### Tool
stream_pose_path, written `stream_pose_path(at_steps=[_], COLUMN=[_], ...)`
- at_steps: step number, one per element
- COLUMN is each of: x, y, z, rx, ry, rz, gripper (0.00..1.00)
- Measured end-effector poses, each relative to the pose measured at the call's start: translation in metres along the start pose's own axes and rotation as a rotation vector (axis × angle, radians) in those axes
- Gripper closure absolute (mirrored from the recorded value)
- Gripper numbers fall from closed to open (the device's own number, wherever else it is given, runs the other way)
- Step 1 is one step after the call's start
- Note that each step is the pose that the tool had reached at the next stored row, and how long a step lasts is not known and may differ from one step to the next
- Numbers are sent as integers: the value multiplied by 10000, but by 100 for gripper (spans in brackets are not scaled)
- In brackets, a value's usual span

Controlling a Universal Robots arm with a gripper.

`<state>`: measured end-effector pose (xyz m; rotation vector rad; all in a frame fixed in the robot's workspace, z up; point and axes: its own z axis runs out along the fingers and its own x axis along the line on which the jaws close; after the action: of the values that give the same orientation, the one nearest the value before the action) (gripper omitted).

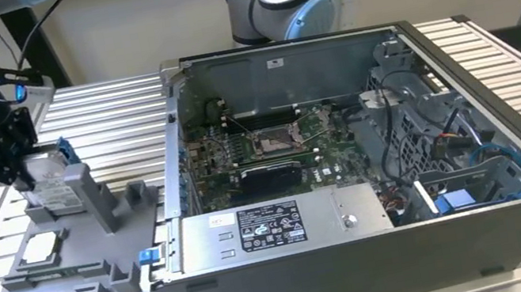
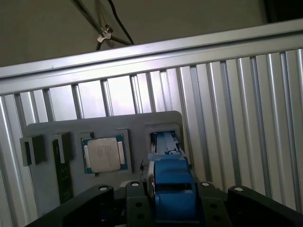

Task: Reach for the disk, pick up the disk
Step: 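Pick up the disk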

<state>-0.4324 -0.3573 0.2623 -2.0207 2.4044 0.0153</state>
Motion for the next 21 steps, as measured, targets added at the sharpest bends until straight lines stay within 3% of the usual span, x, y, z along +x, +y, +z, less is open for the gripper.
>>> stream_pose_path(at_steps=[21], x=[0], y=[0], z=[19], rx=[4], ry=[-4], rz=[0], gripper=[100])
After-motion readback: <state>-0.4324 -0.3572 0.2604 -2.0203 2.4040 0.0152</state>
